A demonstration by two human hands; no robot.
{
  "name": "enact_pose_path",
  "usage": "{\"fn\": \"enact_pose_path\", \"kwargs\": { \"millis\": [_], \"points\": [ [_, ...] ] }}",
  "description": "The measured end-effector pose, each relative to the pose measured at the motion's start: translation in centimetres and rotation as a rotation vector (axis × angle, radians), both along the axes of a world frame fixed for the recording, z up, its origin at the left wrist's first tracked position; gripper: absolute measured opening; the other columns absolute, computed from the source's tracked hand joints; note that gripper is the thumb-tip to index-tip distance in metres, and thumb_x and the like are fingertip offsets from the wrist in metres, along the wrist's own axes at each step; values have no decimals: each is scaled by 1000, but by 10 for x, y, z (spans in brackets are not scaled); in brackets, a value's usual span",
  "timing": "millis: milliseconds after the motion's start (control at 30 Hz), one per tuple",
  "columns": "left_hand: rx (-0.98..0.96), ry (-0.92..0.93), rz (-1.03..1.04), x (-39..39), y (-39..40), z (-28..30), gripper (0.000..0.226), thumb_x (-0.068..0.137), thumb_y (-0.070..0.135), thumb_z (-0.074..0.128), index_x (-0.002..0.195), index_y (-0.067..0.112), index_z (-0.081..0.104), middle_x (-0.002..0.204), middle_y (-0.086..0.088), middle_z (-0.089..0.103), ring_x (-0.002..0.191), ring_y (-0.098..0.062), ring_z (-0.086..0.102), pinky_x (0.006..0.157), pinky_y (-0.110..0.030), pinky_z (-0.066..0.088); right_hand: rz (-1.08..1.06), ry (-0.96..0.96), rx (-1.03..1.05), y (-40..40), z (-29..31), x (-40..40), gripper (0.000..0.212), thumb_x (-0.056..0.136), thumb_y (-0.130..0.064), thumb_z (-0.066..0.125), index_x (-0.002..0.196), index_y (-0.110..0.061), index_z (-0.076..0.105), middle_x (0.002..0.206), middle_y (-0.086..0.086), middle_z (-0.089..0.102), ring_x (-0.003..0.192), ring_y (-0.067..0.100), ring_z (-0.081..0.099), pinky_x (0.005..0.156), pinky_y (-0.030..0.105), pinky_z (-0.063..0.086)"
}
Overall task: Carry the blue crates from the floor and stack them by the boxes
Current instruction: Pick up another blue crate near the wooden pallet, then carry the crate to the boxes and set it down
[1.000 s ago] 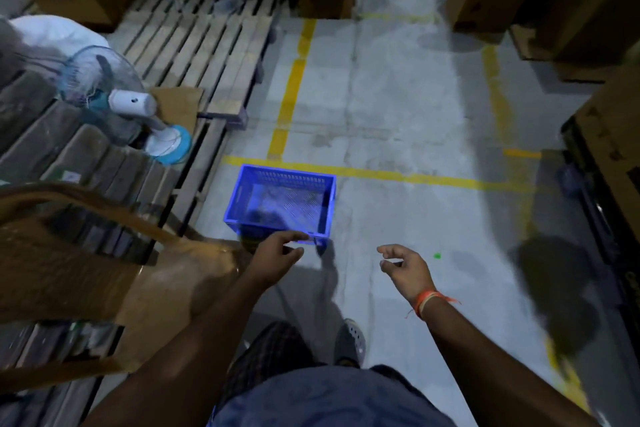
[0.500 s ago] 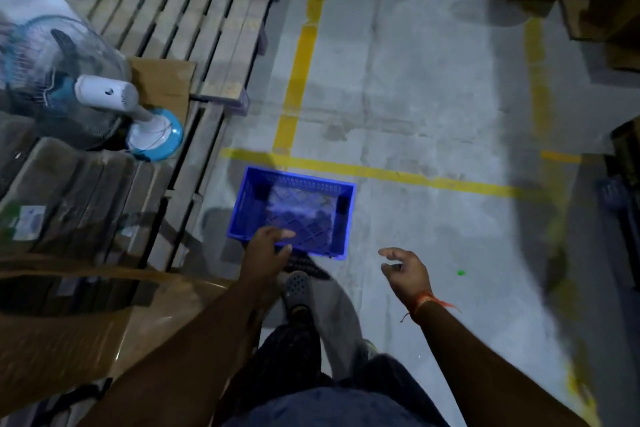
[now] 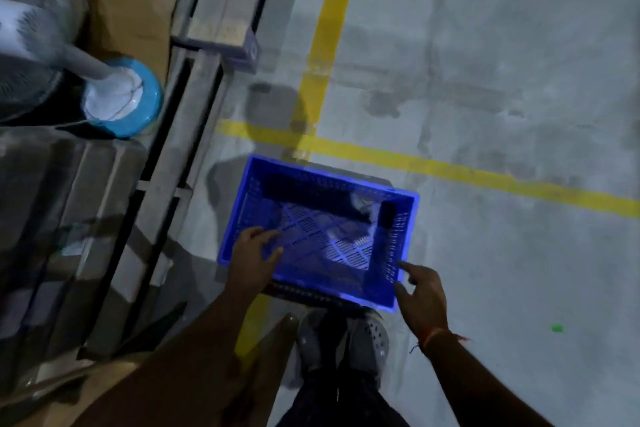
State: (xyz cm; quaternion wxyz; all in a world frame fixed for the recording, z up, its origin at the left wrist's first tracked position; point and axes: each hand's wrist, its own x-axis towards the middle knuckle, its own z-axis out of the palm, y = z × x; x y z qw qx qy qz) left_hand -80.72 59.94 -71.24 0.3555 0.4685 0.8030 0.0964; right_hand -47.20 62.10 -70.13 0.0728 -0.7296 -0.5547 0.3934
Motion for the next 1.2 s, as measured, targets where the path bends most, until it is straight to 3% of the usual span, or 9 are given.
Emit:
{"fn": "enact_pose_path", "kwargs": {
  "millis": [100,233,433,567,667,733,933,1067,1200],
  "points": [
    [-16,46,-25,-17,11,-58,38,89,32,70,126,24,67,141,-16,45,126,-35,48,106,-44,40,-27,-13,-14,18,-58,-1,41,77,-10,74,118,-14,70,109,15,60,96,33,63,92,31,44],
    [18,180,-13,-43,15,-111,38,85,33,70,122,25,69,146,-22,39,130,-43,43,107,-49,37,-122,25,-67,30,-112,3,44,74,-26,70,118,-24,70,114,13,63,103,29,63,94,43,52],
    [48,321,38,-78,30,-153,36,81,24,78,117,24,71,153,-26,28,138,-49,31,109,-54,33,-198,63,-109,29,-194,38,50,65,-50,66,114,-42,66,119,3,59,104,25,64,89,46,56],
    [-31,199,33,-96,49,-168,35,85,27,76,119,26,70,138,-26,42,124,-47,49,102,-51,44,-271,168,-143,46,-165,14,26,77,-24,73,97,-40,72,107,4,69,92,26,70,84,50,58],
    [-43,112,13,-107,60,-168,26,86,30,74,102,48,65,118,-24,61,98,-41,65,80,-46,57,-312,226,-206,52,-165,8,39,84,-5,69,91,-43,71,99,2,73,90,30,70,86,52,57],
    [-21,42,21,-110,63,-160,26,89,26,72,98,48,63,111,-19,70,91,-36,68,73,-44,57,-332,279,-211,53,-166,8,40,85,-2,68,92,-40,72,103,10,72,94,35,69,87,53,56],
    [-27,-104,-34,-88,51,-107,22,92,21,70,107,36,67,113,-6,71,96,-29,67,83,-48,57,-448,343,-193,47,-132,31,35,84,5,66,99,-26,74,106,18,72,94,34,69,93,56,53],
    [-5,-167,3,-62,35,-48,30,89,18,73,99,46,66,88,27,68,79,8,62,81,-38,55,-441,302,-186,34,-76,71,33,82,-2,72,101,-29,75,104,15,74,86,26,67,92,57,53],
    [24,-183,14,-27,23,31,32,87,14,75,98,42,66,98,3,66,87,-6,63,85,-37,52,-447,292,-170,17,2,107,37,80,-6,75,110,-27,73,106,10,73,95,27,68,94,54,52]
  ]
}}
